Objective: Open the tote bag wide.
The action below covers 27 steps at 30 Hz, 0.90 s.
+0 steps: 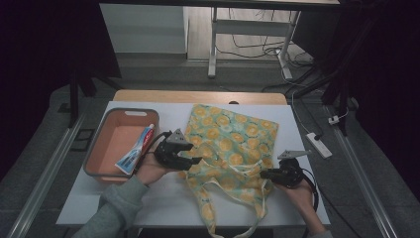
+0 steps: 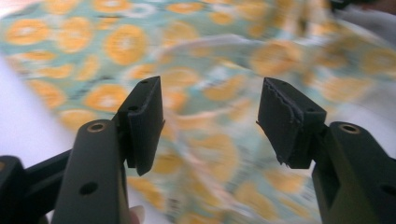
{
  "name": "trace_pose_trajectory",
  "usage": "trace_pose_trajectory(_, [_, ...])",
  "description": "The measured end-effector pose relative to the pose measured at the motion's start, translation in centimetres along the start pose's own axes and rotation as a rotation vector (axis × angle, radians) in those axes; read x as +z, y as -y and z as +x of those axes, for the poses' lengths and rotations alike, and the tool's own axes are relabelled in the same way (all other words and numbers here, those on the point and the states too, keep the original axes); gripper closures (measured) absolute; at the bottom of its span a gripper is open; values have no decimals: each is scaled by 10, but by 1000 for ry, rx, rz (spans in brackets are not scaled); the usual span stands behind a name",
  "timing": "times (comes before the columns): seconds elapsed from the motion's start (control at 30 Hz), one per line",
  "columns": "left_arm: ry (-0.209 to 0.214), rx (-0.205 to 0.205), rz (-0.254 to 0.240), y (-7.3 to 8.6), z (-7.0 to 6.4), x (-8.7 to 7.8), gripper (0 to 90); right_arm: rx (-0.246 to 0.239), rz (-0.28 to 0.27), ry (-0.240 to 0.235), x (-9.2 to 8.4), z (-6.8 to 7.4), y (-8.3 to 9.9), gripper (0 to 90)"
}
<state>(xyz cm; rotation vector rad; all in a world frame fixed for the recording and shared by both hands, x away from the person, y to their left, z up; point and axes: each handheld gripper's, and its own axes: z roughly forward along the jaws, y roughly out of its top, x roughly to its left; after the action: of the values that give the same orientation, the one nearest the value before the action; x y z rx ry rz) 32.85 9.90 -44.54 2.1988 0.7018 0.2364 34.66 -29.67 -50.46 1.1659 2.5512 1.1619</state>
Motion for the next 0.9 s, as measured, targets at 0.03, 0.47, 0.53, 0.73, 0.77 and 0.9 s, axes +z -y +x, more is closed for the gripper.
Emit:
trace_pose_trajectory(0.03, [18, 14, 12, 1, -5, 1, 399, -3, -3, 4, -1, 1, 0, 657])
trace_pose_trajectory(0.47, [51, 34, 54, 7, -20, 11, 397, -177, -167, -47, -69, 72, -12, 227])
trace_pose_trajectory(0.53, [56, 36, 54, 7, -20, 12, 398, -271, -130, -57, -58, 100, -24, 204])
trace_pose_trajectory(0.73, [55, 37, 59, 8, -20, 14, 397, -385, -7, -85, -10, 132, -46, 163])
trace_pose_trajectory(0.77, [55, 35, 58, 9, -20, 14, 398, -438, 47, -72, 12, 142, -53, 149])
trace_pose_trajectory(0.9, [55, 32, 54, 10, -20, 12, 402, -458, 112, -76, 47, 150, -67, 115])
